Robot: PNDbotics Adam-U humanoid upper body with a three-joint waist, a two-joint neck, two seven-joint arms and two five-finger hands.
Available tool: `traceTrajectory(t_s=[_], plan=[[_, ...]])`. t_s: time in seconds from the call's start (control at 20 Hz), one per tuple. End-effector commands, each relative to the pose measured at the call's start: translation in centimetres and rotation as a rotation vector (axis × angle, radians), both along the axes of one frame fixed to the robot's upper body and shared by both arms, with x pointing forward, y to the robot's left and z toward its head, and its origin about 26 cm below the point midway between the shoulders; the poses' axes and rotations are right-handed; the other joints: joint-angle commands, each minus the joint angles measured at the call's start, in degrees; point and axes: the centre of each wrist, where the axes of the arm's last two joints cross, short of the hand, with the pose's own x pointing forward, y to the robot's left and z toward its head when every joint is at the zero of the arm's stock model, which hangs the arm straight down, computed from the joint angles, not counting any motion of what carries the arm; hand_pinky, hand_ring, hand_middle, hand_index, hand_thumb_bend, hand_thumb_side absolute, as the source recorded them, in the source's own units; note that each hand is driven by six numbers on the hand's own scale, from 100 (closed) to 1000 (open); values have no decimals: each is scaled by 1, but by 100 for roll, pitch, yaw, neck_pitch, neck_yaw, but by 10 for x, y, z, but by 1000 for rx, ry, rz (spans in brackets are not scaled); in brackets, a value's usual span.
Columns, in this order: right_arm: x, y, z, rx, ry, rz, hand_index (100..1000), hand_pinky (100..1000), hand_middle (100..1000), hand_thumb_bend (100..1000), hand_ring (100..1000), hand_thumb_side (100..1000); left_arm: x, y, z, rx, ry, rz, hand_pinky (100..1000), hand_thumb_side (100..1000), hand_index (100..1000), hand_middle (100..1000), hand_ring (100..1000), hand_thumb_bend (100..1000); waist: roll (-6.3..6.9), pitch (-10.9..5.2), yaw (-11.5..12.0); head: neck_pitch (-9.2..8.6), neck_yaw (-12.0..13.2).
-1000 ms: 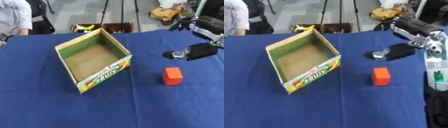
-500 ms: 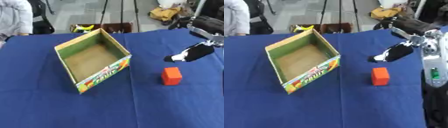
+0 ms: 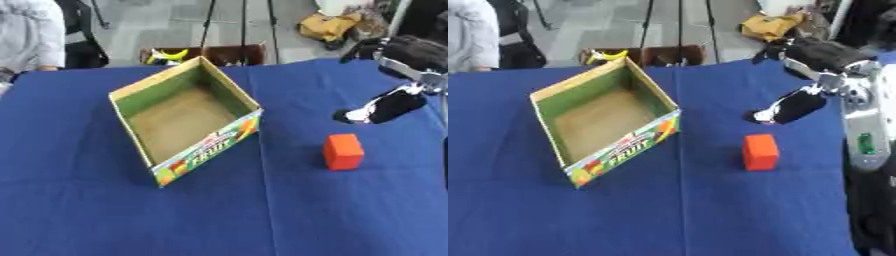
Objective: Pick up objects on the table and place them in the box.
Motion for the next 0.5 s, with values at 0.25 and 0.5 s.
traceTrajectory(t_s=[0.25, 0.5], plan=[[9, -11, 14, -182, 71, 36, 879, 818, 842, 580, 852, 507, -1, 1, 10, 35, -23, -8, 358, 874, 896, 626, 558, 496, -20, -82, -13, 29, 3], [17, -15, 13, -193, 99, 47, 881, 816, 838, 703, 848, 477, -1, 1, 10, 37, -21, -10, 358, 875, 897, 626, 558, 498, -27, -82, -14, 24, -2]])
